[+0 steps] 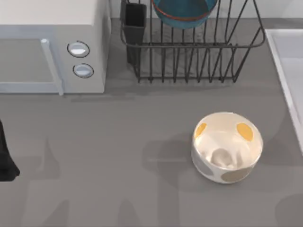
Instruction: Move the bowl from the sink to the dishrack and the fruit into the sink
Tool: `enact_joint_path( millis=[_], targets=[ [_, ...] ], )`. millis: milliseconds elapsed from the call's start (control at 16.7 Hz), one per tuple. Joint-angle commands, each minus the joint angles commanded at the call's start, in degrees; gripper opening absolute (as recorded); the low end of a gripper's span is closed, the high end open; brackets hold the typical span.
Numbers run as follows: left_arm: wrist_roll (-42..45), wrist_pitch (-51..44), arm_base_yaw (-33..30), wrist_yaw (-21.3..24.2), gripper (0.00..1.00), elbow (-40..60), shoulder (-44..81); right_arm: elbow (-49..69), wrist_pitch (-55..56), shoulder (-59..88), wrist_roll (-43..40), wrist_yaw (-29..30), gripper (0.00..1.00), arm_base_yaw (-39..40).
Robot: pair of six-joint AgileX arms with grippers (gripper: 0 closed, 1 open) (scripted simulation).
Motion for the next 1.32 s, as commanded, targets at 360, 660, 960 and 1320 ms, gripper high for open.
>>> enact_joint_path(
  millis=[360,660,960,1320],
  targets=[
    [0.00,0.00,0.00,0.00,1.00,0.00,0.00,-2.88,23.01,19.10,-0.18,0.05,0.00,-0.02],
    [0.00,0.00,0.00,0.00,1.00,0.00,0.00,-4.77,34.99,28.95,-0.25,0.47,0.00,0.20],
    [0.00,0.00,0.00,0.00,1.00,0.00,0.00,-4.70,35.91,29.57,-0.39,0.60,0.00,0.12],
    [0.00,0.00,0.00,0.00,1.00,0.00,0.00,-4.70,35.91,29.57,-0.39,0.60,0.45,0.12]
  ],
)
